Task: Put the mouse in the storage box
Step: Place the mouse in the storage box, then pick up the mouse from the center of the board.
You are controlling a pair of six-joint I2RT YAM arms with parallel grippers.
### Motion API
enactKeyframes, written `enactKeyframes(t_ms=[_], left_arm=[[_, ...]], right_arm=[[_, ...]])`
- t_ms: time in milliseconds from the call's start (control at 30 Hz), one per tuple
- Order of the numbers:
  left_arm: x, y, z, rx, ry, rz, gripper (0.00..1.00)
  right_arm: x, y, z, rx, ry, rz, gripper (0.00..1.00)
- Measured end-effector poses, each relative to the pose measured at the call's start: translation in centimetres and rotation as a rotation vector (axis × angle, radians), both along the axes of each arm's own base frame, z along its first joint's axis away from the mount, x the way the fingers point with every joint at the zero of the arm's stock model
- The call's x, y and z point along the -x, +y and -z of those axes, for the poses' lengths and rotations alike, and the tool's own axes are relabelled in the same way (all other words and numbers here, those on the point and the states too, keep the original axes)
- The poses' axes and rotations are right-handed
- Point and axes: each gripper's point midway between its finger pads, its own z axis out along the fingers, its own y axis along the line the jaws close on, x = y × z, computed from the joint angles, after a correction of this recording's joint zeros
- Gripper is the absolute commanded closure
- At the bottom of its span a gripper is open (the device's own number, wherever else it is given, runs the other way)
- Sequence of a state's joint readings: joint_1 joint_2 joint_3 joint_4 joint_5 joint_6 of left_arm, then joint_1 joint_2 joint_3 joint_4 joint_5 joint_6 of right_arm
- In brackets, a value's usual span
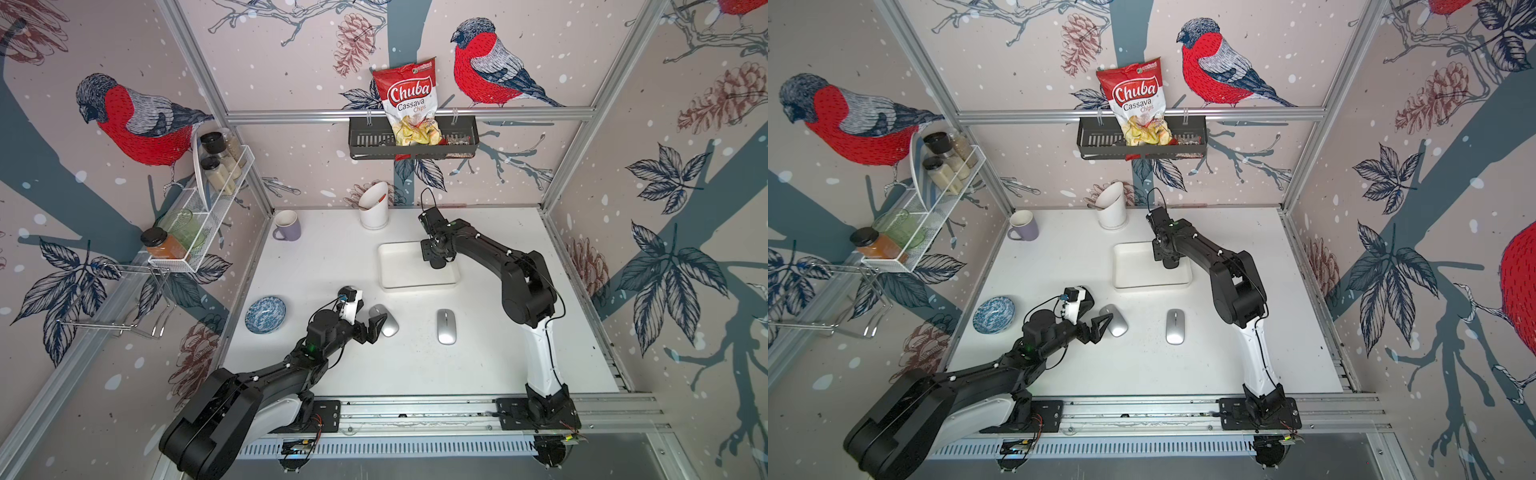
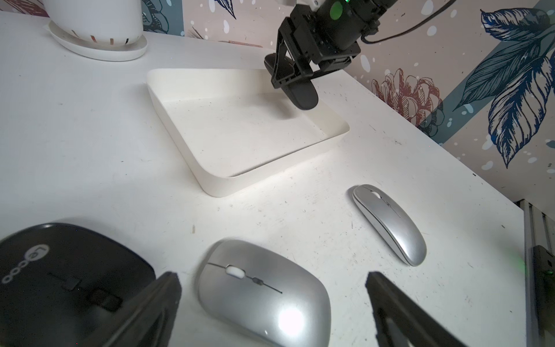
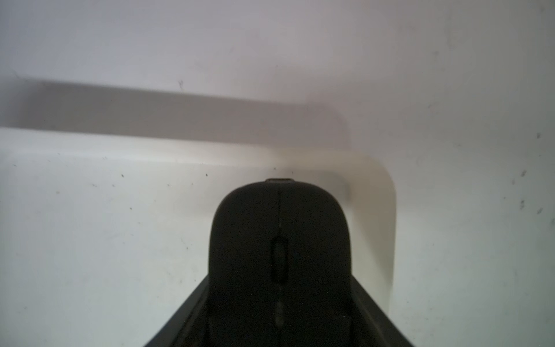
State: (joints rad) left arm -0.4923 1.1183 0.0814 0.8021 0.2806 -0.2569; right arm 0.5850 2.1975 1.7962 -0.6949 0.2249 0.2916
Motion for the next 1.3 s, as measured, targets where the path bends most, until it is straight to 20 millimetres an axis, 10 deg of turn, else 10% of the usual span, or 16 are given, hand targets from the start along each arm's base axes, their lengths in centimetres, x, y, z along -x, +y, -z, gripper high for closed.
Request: enactKeyframes(t_ms=[767, 1067, 1300], left_arm=[[0.0, 0.1, -0.7, 0.007, -0.027, -0.010, 0.01], [0.0, 0.1, -0.9, 0.009, -0.034, -0.012, 0.01], [-0.1, 0.6, -1.0, 0.009, -0.048, -0.039, 0.01]], right_arm=[[0.9, -2.4, 2.2, 0.076, -0.031, 0.080, 0.24], [1.2, 0.1, -4.6, 0.013, -0.167, 0.042, 0.13], [7.5, -0.1, -7.5, -0.084, -0.199, -0.012, 0.07]])
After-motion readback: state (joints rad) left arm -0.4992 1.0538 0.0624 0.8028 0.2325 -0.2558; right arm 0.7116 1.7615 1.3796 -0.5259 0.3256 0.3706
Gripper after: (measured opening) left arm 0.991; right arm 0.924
